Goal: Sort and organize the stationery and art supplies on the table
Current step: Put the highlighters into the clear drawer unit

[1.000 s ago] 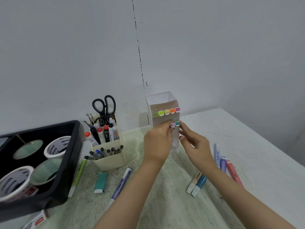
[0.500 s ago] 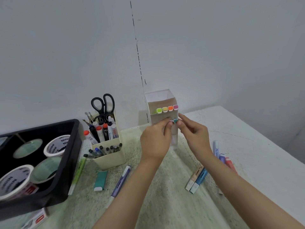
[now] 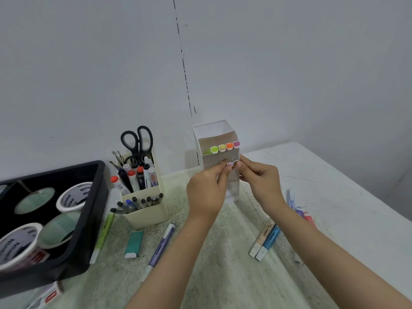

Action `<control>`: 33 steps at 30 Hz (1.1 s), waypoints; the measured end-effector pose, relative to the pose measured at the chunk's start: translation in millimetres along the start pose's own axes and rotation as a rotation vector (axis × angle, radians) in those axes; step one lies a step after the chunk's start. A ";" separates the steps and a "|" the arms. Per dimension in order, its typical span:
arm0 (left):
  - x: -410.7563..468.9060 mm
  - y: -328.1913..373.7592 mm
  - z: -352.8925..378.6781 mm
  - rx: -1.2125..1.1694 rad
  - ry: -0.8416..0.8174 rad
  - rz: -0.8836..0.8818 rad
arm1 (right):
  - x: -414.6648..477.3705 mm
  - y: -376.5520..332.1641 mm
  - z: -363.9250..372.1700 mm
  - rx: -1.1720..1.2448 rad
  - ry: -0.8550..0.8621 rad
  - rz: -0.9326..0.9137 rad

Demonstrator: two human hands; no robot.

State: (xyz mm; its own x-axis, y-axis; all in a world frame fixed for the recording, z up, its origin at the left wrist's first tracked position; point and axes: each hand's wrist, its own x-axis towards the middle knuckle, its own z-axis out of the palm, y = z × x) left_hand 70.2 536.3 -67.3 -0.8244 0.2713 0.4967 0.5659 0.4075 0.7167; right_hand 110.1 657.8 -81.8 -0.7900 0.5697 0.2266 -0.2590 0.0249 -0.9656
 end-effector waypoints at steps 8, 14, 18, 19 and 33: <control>-2.7 -5.5 2.3 -0.030 0.062 0.081 | -10.5 2.9 0.0 0.004 0.090 -0.122; -5.7 -8.7 4.6 -0.014 0.086 0.149 | -16.0 -3.8 -6.7 -0.183 0.030 -0.177; -14.8 -10.3 4.9 0.097 0.156 0.295 | -22.5 -12.5 -26.5 -0.339 -0.015 -0.180; -19.4 -10.6 5.8 0.104 0.169 0.357 | -24.9 -14.7 -33.8 -0.416 -0.045 -0.173; -97.6 -36.2 33.0 0.110 -0.370 0.180 | -85.9 10.8 -107.7 -1.406 -0.119 -0.110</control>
State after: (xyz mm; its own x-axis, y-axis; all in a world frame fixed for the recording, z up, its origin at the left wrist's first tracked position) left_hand 130.0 523.9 -157.9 -0.6712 0.6331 0.3855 0.7134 0.4104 0.5681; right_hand 235.0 697.6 -125.5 -0.8621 0.4416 0.2488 0.3846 0.8896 -0.2463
